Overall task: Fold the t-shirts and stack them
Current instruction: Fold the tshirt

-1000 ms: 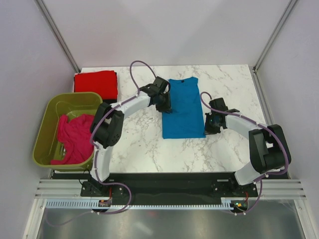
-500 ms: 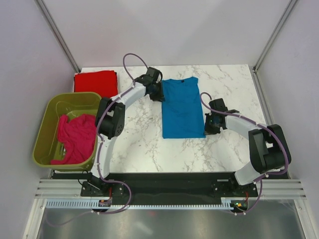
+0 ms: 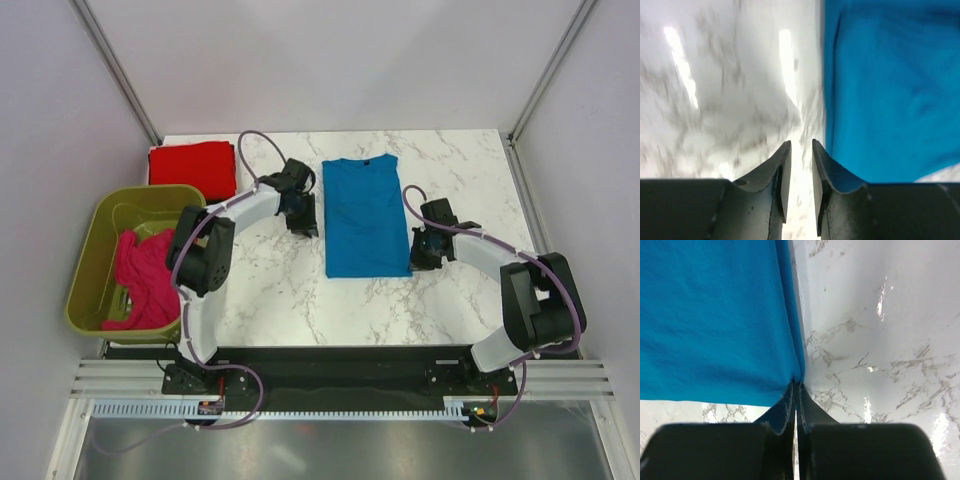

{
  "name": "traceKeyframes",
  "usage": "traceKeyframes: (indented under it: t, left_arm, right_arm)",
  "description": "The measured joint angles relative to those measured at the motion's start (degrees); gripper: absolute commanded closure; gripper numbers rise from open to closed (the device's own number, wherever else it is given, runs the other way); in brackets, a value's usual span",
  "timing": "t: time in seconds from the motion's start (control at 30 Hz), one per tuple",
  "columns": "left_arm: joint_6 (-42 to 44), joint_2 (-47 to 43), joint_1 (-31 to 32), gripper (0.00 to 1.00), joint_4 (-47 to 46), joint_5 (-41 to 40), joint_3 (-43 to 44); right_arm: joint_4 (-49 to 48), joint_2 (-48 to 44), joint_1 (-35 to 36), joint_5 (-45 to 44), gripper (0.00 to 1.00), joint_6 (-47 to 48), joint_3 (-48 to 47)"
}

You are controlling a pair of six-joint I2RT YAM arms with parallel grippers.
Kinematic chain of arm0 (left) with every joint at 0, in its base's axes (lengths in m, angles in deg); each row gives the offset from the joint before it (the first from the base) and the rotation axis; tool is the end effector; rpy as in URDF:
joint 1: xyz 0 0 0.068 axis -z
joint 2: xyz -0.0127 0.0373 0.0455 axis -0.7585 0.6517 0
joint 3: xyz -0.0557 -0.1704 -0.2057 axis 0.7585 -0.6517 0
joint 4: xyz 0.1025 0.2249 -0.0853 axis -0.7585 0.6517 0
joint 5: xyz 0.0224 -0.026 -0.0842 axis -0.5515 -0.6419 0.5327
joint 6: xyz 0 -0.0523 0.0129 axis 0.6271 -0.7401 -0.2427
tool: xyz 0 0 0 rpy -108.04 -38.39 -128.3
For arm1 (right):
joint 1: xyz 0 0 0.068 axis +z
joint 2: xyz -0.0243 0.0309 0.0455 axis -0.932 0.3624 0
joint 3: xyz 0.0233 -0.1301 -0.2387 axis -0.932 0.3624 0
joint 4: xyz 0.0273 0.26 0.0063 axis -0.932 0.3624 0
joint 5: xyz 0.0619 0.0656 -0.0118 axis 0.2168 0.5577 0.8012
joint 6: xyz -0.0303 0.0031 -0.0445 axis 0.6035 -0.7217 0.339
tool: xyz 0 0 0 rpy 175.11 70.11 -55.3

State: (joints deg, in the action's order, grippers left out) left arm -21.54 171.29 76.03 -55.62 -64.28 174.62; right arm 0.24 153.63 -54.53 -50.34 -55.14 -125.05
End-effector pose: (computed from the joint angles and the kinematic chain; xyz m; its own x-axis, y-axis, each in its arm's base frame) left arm 0.3938 -0.2043 0.1731 -0.9424 -0.0456 -0.3313 0.0726 0.9392 -0.3356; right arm 0.2754 0.0730 0.1627 -0.9179 0.2064 -0.3390 0.1234 0.9602 0.2506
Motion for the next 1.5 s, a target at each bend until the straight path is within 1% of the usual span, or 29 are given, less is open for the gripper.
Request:
traceKeyframes:
  t: [0.13,0.27,0.4,0.73,0.8,0.83,0.87,0.9,1.03,1.23,1.5]
  left_arm:
    - [-0.6,-7.9,1.9,0.68,-0.3,2.8,-10.2]
    - [-2.0,-11.8,4.7,0.67,-3.4,6.4,-16.2]
    - [-2.7,-12.1,6.8,0.67,-5.4,8.1,-18.9]
    - [-4.0,-12.2,7.8,0.67,-7.3,7.4,-22.8]
    - [-4.3,-12.2,8.0,0.74,-8.2,7.8,-23.1]
    - [-4.4,-12.2,8.1,0.80,-8.6,8.0,-23.3]
    - [-4.8,-12.2,8.1,0.94,-9.2,8.5,-23.7]
    - [-5.2,-12.2,8.2,0.98,-9.6,9.1,-24.0]
    - [-6.2,-13.2,8.2,0.98,-10.6,10.3,-25.1]
    - [-8.9,-19.1,8.3,0.98,-11.4,10.2,-28.2]
    - [-11.2,-19.3,9.7,0.98,-13.1,9.2,-32.9]
  right_arm:
    - [-1.3,-1.3,0.4,0.2,1.00,-0.4,2.0]
    - [-2.2,-3.1,0.9,0.6,1.00,-1.1,4.3]
    - [-3.1,-4.7,1.0,0.7,1.00,-1.9,5.9]
    - [-4.3,-7.0,1.1,0.9,1.00,-3.2,8.2]
    - [-4.5,-7.1,1.1,0.9,1.00,-3.4,8.5]
    - [-4.7,-7.2,1.1,0.9,1.00,-3.5,8.7]
    - [-4.8,-7.3,1.1,0.9,1.00,-3.6,8.9]
    - [-5.0,-7.4,1.1,0.9,1.00,-3.7,9.1]
    - [-5.3,-7.6,1.1,0.6,1.00,-4.1,9.4]
    - [-5.9,-8.4,1.1,-0.3,1.00,-5.2,10.3]
    - [-6.4,-9.5,1.4,-0.9,1.00,-6.0,11.3]
